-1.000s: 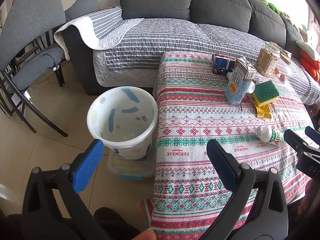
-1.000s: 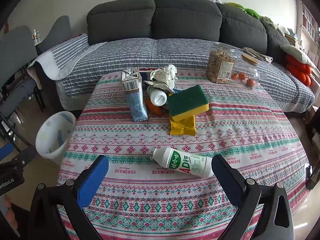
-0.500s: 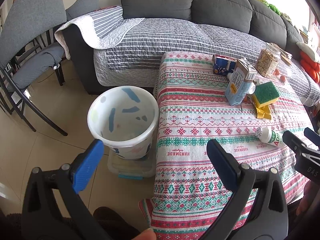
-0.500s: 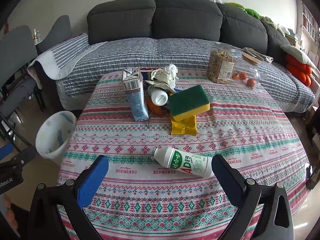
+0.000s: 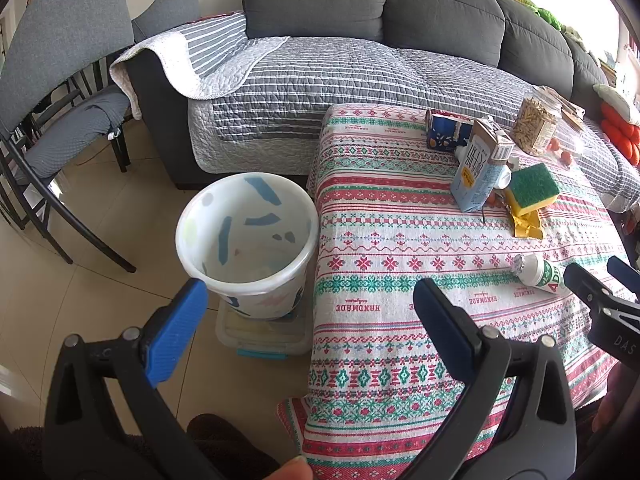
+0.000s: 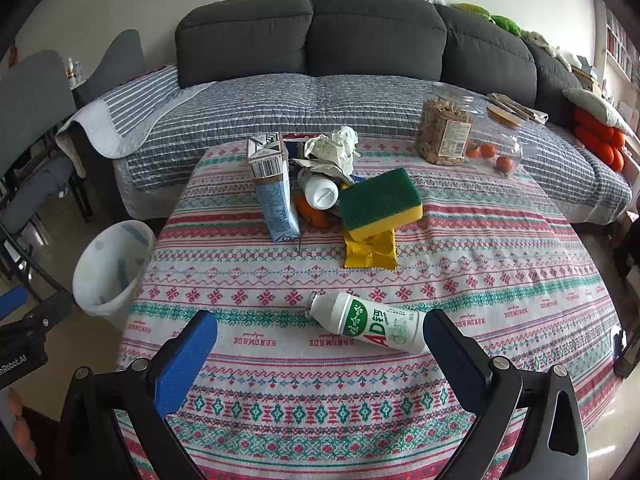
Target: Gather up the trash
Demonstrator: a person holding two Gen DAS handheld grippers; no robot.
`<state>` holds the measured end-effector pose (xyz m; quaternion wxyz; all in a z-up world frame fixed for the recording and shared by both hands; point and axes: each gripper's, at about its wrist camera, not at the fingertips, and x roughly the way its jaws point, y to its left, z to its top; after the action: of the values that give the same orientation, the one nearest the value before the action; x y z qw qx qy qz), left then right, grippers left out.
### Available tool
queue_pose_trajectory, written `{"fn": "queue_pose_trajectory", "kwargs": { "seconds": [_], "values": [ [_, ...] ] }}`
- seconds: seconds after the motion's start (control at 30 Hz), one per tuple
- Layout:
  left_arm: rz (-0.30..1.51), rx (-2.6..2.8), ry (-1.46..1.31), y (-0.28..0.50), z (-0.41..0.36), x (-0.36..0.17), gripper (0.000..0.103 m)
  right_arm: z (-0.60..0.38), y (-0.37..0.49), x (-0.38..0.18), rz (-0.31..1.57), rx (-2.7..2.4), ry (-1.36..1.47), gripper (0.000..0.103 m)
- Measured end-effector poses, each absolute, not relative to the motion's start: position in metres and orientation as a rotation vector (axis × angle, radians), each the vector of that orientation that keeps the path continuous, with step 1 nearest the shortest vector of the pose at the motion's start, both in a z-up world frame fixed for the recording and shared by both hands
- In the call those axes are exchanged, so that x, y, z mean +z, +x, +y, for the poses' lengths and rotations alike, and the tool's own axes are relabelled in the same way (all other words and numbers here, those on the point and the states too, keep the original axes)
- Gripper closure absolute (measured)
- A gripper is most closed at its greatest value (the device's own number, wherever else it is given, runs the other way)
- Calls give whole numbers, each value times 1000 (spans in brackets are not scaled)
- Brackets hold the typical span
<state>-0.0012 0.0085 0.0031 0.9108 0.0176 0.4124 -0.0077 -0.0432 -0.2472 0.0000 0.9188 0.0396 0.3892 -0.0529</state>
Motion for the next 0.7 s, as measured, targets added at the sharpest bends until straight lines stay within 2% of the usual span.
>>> {"fn": "queue_pose_trajectory", "kwargs": {
  "seconds": [0.7],
  "values": [
    [847,-14,32,-1,9,3,1,-247,-43,-1,804,-105,84,0]
  ]
}}
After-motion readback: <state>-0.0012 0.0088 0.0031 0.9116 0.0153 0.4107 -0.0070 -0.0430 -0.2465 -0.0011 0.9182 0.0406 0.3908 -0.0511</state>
